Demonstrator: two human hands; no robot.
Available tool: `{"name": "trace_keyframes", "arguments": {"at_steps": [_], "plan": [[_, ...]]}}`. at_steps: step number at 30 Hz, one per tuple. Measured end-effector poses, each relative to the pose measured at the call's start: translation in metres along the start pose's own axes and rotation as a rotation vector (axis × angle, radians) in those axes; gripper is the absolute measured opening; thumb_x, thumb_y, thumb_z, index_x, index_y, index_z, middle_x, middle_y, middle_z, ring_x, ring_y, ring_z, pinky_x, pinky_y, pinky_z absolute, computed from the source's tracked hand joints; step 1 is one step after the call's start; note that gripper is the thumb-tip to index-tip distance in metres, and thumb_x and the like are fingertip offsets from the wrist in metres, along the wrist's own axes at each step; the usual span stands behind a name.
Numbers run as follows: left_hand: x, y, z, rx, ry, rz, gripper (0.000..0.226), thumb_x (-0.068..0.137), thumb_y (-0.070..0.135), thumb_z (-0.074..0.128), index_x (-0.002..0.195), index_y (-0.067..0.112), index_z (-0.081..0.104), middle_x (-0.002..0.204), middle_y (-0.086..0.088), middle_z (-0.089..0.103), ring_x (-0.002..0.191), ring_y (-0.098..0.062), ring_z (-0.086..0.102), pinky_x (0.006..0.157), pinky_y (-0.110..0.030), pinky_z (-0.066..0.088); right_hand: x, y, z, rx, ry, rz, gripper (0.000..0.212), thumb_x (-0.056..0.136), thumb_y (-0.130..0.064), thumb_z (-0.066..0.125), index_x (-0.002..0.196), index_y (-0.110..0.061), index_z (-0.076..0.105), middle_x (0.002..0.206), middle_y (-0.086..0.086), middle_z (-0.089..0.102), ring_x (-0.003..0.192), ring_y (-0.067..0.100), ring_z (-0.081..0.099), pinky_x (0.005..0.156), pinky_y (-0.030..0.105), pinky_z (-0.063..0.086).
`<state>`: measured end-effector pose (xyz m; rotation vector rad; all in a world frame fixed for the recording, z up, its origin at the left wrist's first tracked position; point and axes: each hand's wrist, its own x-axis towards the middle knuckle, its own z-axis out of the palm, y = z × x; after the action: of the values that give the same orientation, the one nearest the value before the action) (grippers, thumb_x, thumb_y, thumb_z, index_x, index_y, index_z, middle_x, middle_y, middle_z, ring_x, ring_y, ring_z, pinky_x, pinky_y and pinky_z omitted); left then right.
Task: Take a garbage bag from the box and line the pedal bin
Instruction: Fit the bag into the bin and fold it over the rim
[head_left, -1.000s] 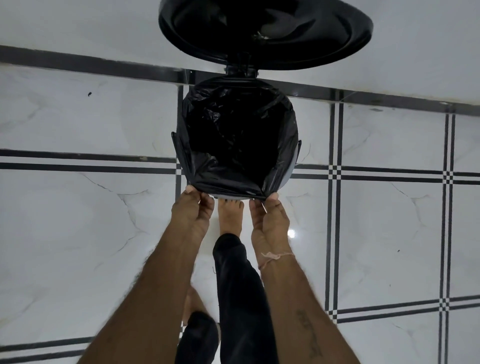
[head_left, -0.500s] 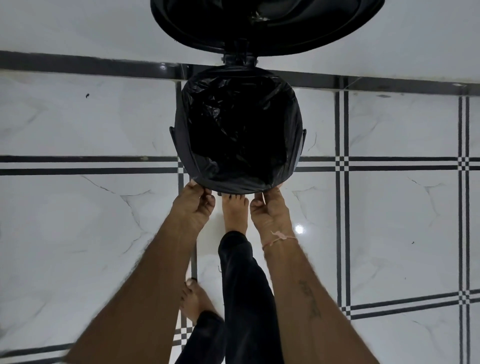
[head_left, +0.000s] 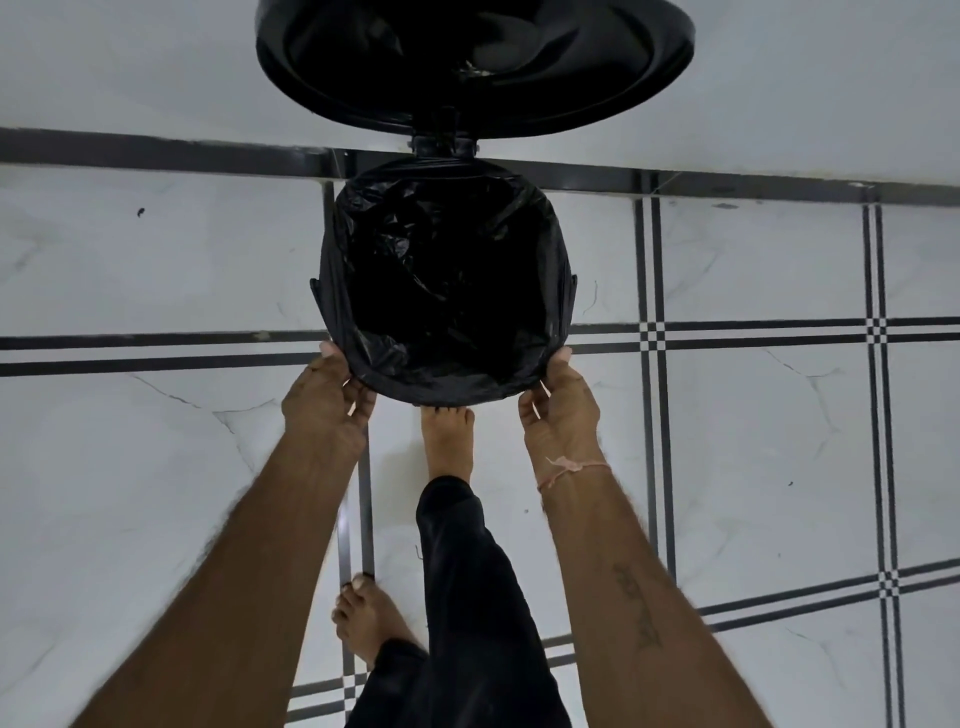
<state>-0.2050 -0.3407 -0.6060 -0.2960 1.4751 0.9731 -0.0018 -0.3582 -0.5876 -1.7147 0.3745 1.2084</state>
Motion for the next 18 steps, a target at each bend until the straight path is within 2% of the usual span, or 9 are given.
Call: {"name": "trace_keyframes", "arguments": {"at_steps": [3,5,7,9,11,12,14,16,18], "plan": [[0.006,0.004,-0.001,0.009,0.015,-0.043,0.021,0.101,0.037,0.062,0.094,0.017,0.067,0.089,0.004,0.069,0.079,-0.008,0.063,0.077,-0.023,0.059,0.006,-0.002,0.004,0.022,0.033,0.039,0.035,0.098,-0.036,0.068,0.121,-0.009,0.07,0.106,0.003,0.072,0.09,0.016,0.063,0.073,0.025,0.053],[0.009,0.006,0.0,-0.006,0.01,-0.06,0.025,0.102,0.038,0.059,0.092,0.016,0.066,0.077,0.005,0.07,0.073,-0.006,0.062,0.07,-0.021,0.061,0.013,-0.005,0.009,0.038,0.042,0.089,0.031,0.099,-0.036,0.066,0.117,-0.011,0.07,0.101,0.002,0.07,0.086,0.015,0.061,0.068,0.023,0.053],[0.015,0.006,0.0,-0.03,0.014,-0.091,0.028,0.103,0.037,0.057,0.09,0.013,0.066,0.068,0.004,0.072,0.068,-0.007,0.065,0.059,-0.019,0.061,0.02,-0.007,0.015,0.021,0.055,0.135,0.019,0.099,-0.03,0.067,0.103,-0.011,0.068,0.092,0.002,0.068,0.079,0.016,0.061,0.062,0.022,0.053],[0.022,0.007,0.0,-0.064,-0.002,-0.103,0.029,0.103,0.034,0.057,0.092,0.009,0.067,0.068,0.001,0.076,0.062,-0.009,0.073,0.056,-0.021,0.062,0.028,-0.006,0.018,0.004,0.062,0.167,0.011,0.101,-0.018,0.065,0.096,-0.008,0.065,0.085,0.005,0.067,0.071,0.018,0.063,0.056,0.023,0.056],[0.024,0.007,0.001,-0.052,0.007,-0.109,0.029,0.104,0.032,0.057,0.093,0.007,0.068,0.067,-0.001,0.077,0.058,-0.01,0.075,0.052,-0.022,0.06,0.032,-0.003,0.016,0.029,0.019,0.204,0.01,0.103,-0.009,0.058,0.097,-0.004,0.065,0.085,0.007,0.068,0.062,0.018,0.068,0.048,0.023,0.059],[0.024,0.007,0.001,-0.061,0.013,-0.098,0.029,0.104,0.032,0.057,0.094,0.008,0.068,0.07,-0.002,0.077,0.059,-0.01,0.075,0.051,-0.022,0.059,0.032,-0.001,0.014,0.068,-0.016,0.204,0.014,0.104,-0.013,0.057,0.103,-0.004,0.067,0.09,0.008,0.07,0.062,0.018,0.072,0.048,0.024,0.059],[0.021,0.009,0.001,-0.064,0.008,-0.057,0.029,0.103,0.036,0.058,0.097,0.011,0.07,0.083,-0.003,0.076,0.07,-0.012,0.074,0.056,-0.023,0.061,0.029,-0.001,0.007,0.123,-0.102,0.149,0.032,0.103,-0.035,0.059,0.116,-0.008,0.069,0.105,0.008,0.074,0.086,0.021,0.077,0.066,0.031,0.065],[0.016,0.011,0.0,-0.045,-0.068,-0.015,0.034,0.102,0.045,0.056,0.103,0.015,0.072,0.093,0.001,0.079,0.083,-0.013,0.077,0.073,-0.028,0.065,0.026,-0.009,0.003,0.098,-0.16,0.099,0.041,0.097,-0.049,0.062,0.116,-0.014,0.072,0.116,0.005,0.074,0.109,0.025,0.071,0.082,0.038,0.064],[0.011,0.015,-0.001,-0.006,-0.103,-0.01,0.03,0.099,0.046,0.06,0.104,0.018,0.073,0.097,0.003,0.08,0.09,-0.013,0.077,0.078,-0.029,0.065,0.024,-0.02,0.004,0.042,-0.171,0.084,0.037,0.096,-0.044,0.067,0.117,-0.014,0.073,0.116,0.003,0.075,0.112,0.025,0.07,0.077,0.037,0.064]]}}
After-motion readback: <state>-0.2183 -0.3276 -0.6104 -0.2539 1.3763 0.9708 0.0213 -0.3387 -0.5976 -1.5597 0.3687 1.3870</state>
